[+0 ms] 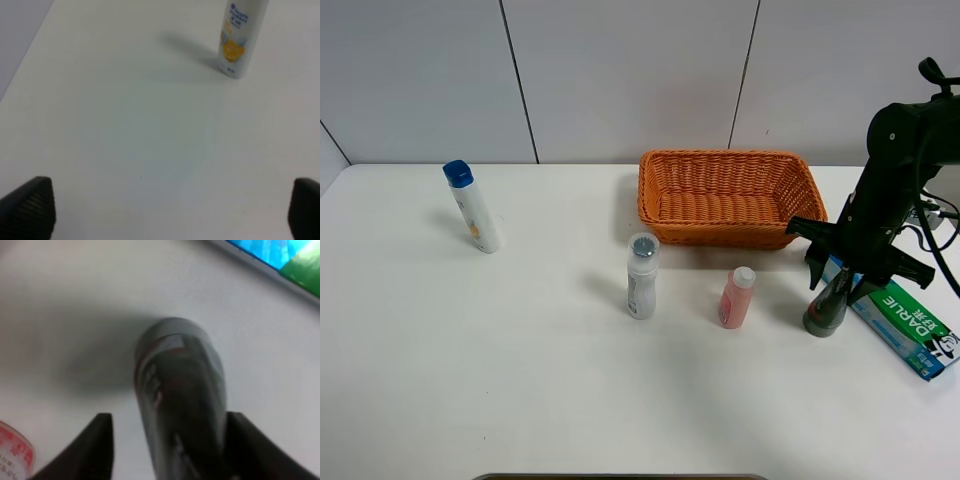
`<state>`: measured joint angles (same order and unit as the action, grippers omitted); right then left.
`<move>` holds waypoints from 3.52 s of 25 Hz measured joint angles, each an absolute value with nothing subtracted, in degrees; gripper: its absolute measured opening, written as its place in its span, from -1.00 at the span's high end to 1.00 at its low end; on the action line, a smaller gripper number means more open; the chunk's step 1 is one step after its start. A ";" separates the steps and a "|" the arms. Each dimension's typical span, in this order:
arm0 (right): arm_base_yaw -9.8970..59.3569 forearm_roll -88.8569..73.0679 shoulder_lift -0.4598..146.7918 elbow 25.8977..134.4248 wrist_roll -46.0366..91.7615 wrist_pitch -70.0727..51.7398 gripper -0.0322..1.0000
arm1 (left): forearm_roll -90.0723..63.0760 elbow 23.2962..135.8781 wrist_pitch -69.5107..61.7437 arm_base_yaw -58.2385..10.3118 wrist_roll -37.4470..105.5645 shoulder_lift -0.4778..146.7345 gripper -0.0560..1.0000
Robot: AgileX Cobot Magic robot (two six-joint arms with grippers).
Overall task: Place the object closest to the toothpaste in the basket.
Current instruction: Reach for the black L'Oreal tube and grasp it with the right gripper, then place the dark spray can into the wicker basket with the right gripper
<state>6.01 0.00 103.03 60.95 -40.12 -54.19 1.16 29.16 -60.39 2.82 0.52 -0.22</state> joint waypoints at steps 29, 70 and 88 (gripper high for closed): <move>6.01 0.00 102.00 60.90 -39.65 -57.12 0.42 | 1.16 29.16 -60.39 2.82 0.52 -0.22 -0.88; 6.01 -8.28 102.57 65.78 -21.70 -15.92 0.44 | 1.16 29.16 -60.39 2.82 0.52 -0.22 -0.88; 6.01 -8.35 109.48 68.11 -21.70 -10.85 0.44 | 1.16 29.16 -60.39 2.82 0.52 -0.22 -0.88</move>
